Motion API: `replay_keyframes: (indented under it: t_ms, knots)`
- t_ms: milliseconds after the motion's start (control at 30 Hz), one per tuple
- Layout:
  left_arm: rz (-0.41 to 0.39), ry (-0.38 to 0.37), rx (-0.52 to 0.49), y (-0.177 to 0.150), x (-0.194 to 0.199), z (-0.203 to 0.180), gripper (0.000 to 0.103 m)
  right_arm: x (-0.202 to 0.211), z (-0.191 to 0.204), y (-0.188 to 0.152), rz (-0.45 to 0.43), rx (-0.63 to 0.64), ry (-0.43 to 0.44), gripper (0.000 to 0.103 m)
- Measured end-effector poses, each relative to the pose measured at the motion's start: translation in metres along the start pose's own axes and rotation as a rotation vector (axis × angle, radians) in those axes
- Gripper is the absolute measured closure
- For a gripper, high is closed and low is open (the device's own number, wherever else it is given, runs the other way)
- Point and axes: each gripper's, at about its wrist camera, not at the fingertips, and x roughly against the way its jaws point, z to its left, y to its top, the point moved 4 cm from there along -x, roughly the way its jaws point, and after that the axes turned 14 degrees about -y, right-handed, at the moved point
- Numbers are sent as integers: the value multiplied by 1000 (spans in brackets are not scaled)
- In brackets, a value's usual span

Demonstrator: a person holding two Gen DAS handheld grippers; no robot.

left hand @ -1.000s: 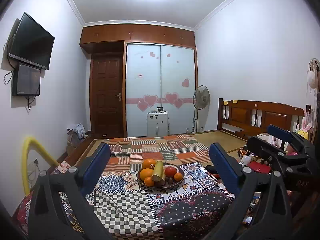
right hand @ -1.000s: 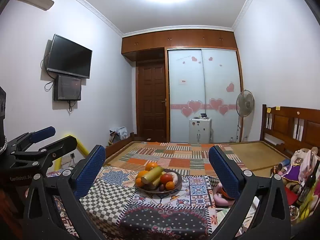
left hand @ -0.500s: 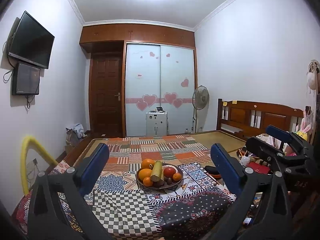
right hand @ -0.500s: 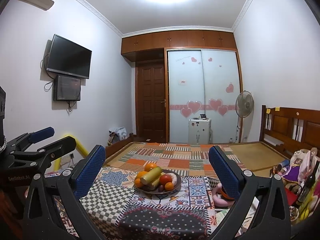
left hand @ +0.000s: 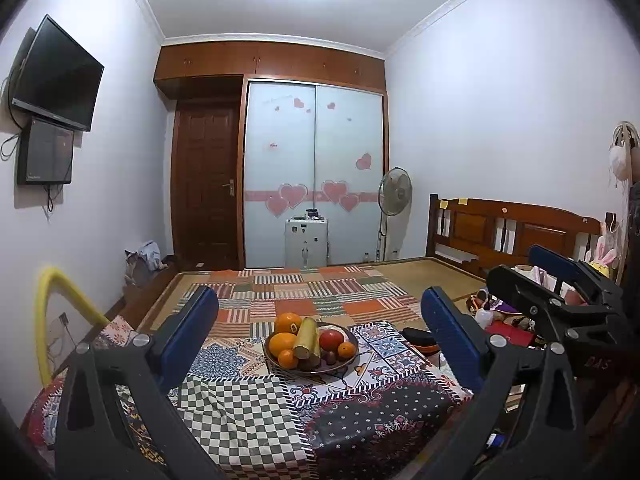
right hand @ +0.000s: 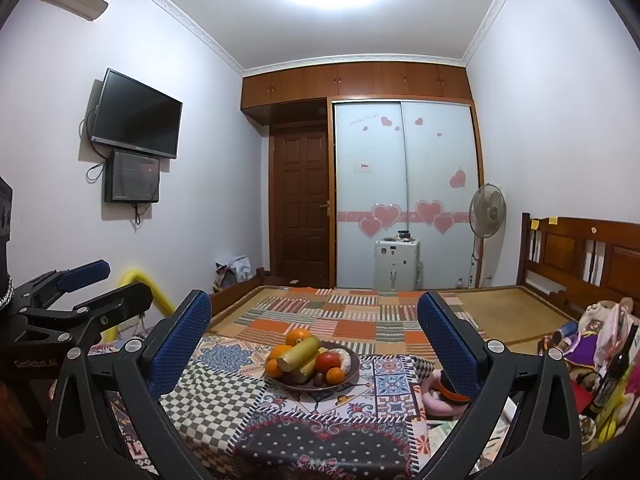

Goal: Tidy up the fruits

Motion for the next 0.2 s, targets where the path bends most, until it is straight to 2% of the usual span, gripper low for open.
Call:
replay_keyframes:
  t_ms: [200]
  knots:
    - [0,1,4,0,-1,2,0,-2,0,-1,4,-2,1,0]
